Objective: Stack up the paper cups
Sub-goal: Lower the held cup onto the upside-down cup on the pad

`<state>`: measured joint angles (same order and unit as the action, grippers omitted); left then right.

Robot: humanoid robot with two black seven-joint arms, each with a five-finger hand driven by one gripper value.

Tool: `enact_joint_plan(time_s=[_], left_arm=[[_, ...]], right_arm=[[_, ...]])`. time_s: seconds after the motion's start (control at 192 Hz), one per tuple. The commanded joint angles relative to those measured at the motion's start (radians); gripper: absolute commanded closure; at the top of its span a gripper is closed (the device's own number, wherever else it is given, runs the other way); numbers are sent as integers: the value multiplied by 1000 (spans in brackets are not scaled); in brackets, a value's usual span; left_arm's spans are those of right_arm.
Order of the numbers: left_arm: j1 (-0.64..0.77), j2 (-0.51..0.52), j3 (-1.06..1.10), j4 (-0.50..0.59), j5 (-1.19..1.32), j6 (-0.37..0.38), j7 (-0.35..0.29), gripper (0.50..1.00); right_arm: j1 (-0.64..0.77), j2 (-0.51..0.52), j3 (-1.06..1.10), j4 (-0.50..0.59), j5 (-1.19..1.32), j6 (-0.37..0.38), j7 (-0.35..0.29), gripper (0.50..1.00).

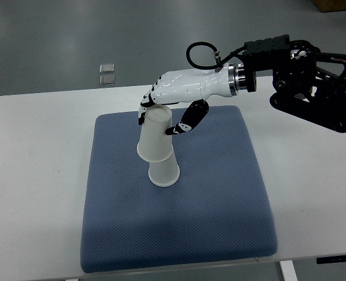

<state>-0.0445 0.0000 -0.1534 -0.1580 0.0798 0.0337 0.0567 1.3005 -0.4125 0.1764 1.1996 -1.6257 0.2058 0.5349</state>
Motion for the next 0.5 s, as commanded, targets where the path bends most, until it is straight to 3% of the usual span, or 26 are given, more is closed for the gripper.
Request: enact_joint_plan(time_s=[0.0,0.494], left_arm=[[0,0,0,0,0,0,0,500],[0,0,0,0,0,0,0,500]], right_arm=[[0,0,-11,0,-8,-6,1,840],[34,-17,-12,0,-16,-5,4,832]])
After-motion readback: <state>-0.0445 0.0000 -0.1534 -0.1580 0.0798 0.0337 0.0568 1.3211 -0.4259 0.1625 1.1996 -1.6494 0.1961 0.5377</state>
